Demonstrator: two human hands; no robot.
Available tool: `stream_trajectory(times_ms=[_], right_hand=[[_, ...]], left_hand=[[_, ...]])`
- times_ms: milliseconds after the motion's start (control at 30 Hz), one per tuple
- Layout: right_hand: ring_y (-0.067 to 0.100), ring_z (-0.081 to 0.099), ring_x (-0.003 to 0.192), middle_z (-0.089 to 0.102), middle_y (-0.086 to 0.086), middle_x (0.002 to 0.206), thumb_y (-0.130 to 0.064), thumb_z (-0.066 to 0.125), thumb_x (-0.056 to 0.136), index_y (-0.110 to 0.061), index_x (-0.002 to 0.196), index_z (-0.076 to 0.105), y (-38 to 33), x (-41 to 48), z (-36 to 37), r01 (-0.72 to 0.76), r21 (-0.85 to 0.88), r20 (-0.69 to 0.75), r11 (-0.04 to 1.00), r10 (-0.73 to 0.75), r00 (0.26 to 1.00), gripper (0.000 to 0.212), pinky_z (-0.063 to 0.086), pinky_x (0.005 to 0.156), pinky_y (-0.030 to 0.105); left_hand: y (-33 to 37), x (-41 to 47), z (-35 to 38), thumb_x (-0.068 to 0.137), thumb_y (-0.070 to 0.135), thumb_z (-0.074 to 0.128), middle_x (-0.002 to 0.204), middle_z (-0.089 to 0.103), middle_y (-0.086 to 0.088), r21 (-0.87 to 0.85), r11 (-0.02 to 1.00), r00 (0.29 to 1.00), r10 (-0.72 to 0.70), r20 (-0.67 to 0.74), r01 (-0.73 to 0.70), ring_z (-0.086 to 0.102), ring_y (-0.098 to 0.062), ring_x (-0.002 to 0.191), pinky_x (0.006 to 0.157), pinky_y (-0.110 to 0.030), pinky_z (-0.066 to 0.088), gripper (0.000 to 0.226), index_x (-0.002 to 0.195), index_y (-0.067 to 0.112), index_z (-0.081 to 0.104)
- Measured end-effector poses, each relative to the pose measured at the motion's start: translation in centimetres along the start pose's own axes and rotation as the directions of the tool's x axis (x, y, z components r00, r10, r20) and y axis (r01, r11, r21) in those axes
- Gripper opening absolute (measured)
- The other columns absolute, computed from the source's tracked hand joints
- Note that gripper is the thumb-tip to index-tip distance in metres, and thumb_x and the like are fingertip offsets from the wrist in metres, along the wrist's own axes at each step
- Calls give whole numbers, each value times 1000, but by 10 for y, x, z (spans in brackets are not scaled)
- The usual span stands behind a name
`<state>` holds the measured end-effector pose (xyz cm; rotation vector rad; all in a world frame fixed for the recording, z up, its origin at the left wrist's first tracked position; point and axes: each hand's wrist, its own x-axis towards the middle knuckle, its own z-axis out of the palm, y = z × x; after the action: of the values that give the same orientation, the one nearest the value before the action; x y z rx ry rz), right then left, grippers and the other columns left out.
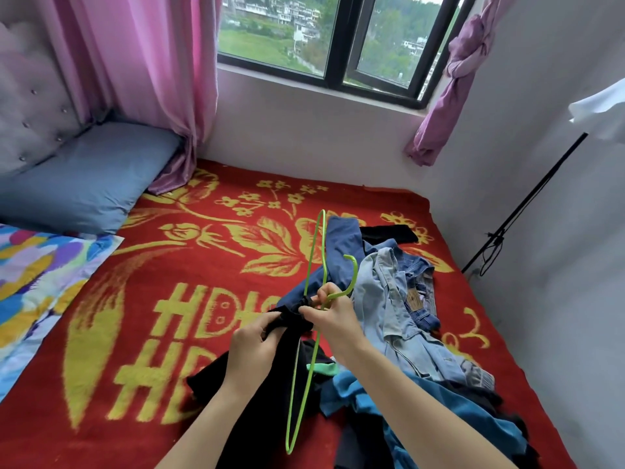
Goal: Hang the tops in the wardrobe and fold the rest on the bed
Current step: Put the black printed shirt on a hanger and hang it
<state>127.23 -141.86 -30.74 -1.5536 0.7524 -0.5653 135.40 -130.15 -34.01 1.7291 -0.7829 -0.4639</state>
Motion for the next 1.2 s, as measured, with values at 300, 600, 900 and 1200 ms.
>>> stream_trajectory(times_ms=[300, 600, 900, 1200], right_hand=[[13, 62, 71, 56, 3, 88, -11, 64, 87, -18, 77, 31, 18, 9, -35, -112, -147, 28, 983, 117, 993, 35, 49, 51, 20], [6, 48, 111, 46, 29, 126, 13, 62, 74, -17, 79, 25, 36, 21, -15, 12, -218, 287, 976, 53, 956, 48, 47, 64, 18], [6, 47, 66, 52, 1, 91, 12, 55, 72, -18, 76, 26, 50, 30, -3, -123, -104, 484, 987, 158, 861, 41, 36, 60, 23], [9, 46, 47, 49, -1, 54, 21, 56, 75, -16, 65, 29, 22, 49, -35, -80, 174, 103, 981, 62, 993, 47, 39, 44, 16]], left_hand=[[44, 20, -41, 81, -4, 62, 69, 70, 0, -454, 888, 989, -5, 147, 72, 65, -11, 65, 60, -17, 50, 26, 71, 17, 74], [89, 28, -71, 44, 32, 91, 69, 66, -6, -703, 691, 860, 246, 448, 169, 65, -16, 62, 58, -22, 53, 39, 72, 11, 73], [110, 32, -91, 40, 39, 90, 69, 68, 0, -684, 729, 907, 308, 287, -31, 66, -10, 63, 59, -18, 52, 40, 70, 18, 74], [98, 42, -122, 76, -8, 61, 68, 67, 16, -293, 901, 947, 311, -79, -320, 61, 3, 68, 66, -8, 46, 46, 66, 35, 73]])
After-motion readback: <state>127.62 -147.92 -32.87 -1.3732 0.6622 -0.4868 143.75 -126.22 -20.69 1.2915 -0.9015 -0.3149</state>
